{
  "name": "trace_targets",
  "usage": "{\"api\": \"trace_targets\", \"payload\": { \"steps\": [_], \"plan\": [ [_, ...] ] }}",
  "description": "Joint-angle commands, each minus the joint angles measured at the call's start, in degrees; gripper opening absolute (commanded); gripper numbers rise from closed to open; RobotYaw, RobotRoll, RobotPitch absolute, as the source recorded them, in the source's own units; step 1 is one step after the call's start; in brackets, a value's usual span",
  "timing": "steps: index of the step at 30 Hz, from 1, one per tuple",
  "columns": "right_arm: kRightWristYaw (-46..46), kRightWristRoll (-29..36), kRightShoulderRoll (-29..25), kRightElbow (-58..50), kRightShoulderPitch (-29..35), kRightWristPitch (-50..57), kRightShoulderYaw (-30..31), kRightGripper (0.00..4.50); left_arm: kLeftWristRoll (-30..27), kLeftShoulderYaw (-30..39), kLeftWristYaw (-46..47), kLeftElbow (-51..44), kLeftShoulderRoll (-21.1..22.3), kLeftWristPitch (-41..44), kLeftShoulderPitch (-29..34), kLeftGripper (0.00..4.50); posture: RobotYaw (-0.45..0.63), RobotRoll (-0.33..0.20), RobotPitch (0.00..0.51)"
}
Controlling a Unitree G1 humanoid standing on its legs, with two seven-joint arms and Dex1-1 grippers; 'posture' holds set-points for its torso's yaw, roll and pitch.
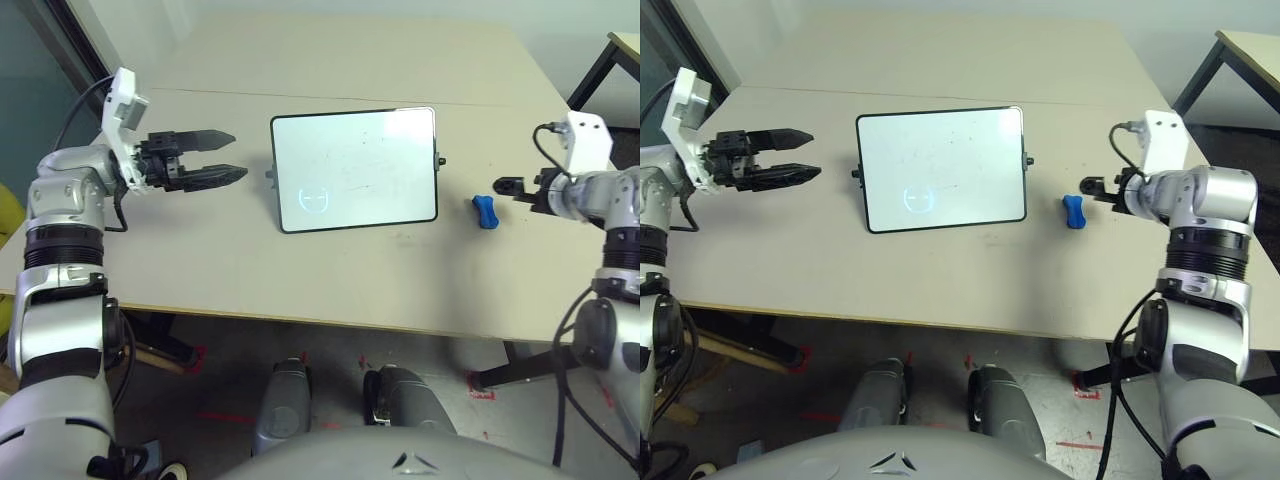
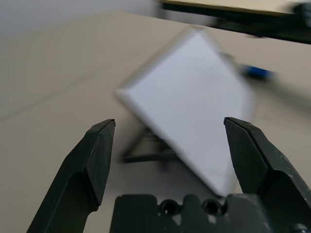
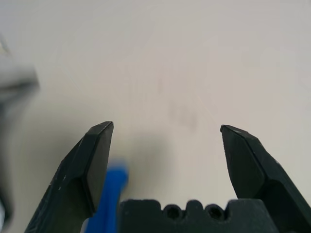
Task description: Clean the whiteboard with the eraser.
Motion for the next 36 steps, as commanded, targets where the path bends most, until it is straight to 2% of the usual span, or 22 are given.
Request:
{"api": "trace_targets", "payload": {
  "steps": [1,4,7,14,21,36],
  "plan": [
    [-3.9,-0.5,1.5,7.7,3.6,-16.4,-2.2,4.45,2.7,2.2,12.2,3.4,-2.5,-6.9,2.1,4.50,0.26,0.000,0.044],
    [-4.7,-1.8,2.4,12.5,6.0,-32.7,-0.9,4.45,5.1,3.4,23.9,5.8,-4.7,-12.1,4.1,4.50,0.26,0.000,0.039],
    [-10.1,-4.2,3.1,17.2,6.7,-43.4,0.2,4.45,8.8,4.2,39.6,8.6,-7.1,-17.7,5.7,4.50,0.26,0.000,0.038],
    [-14.9,-3.4,5.1,25.9,5.8,-54.7,0.3,4.45,14.3,3.9,62.3,15.8,-9.6,-25.7,6.5,4.50,0.26,0.000,0.038],
    [-15.9,-1.4,4.9,33.1,4.4,-58.4,-0.7,4.45,13.3,5.7,70.0,20.1,-10.0,-27.0,4.5,4.50,0.25,0.000,0.041],
    [-13.6,2.1,5.3,32.4,6.0,-59.2,-0.3,4.45,12.9,5.9,69.0,21.1,-11.9,-27.2,2.7,4.50,0.22,0.000,0.039]
  ]
}}
